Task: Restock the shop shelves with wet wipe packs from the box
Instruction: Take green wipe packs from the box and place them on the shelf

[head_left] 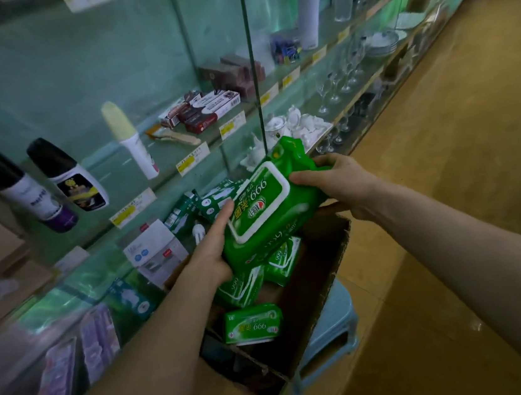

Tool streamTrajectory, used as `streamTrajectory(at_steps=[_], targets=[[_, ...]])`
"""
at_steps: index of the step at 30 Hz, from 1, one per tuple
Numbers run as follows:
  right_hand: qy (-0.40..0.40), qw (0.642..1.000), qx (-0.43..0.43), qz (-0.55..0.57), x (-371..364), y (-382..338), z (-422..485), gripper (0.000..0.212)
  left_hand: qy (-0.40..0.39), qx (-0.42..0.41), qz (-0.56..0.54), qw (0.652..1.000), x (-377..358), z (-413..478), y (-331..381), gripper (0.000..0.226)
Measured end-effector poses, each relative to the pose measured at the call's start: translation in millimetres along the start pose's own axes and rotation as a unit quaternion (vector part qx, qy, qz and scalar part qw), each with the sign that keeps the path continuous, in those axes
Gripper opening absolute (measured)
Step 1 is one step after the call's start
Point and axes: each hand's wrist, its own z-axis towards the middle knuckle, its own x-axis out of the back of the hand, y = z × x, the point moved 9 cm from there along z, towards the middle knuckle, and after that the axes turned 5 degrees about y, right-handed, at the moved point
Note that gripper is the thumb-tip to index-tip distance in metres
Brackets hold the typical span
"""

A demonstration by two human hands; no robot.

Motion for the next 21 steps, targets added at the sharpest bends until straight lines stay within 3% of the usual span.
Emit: streamTrajectory(at_steps=[2, 5, 7, 10, 15, 21], targets=[[0.023, 1.000, -0.011, 0.004, 15, -1, -7, 0.052, 0.008, -0.017, 0.056, 0.998, -10, -7, 21, 0.054], [0.051, 0.998, -0.020, 0.032, 37, -6, -22, 0.050, 0.020, -0.078, 0.132, 0.988, -36, -23, 61, 0.090], [0.079, 0.996, -0.009, 0.043, 53, -15, -32, 0.048, 0.017, -0.132, 0.164, 0.977, -64, -42, 88, 0.082], [0.119, 0.992, 0.014, 0.043, 82, -33, -47, 0.051, 0.009, -0.194, 0.202, 0.960, -109, -70, 119, 0.098], [0.175, 0.981, 0.062, 0.050, 142, -68, -84, 0.053, -0.065, -0.266, 0.251, 0.928, -194, -110, 151, 0.136], [0.285, 0.954, 0.089, 0.026, 239, -106, -150, 0.066, -0.167, -0.340, 0.267, 0.886, -313, -184, 153, 0.097]])
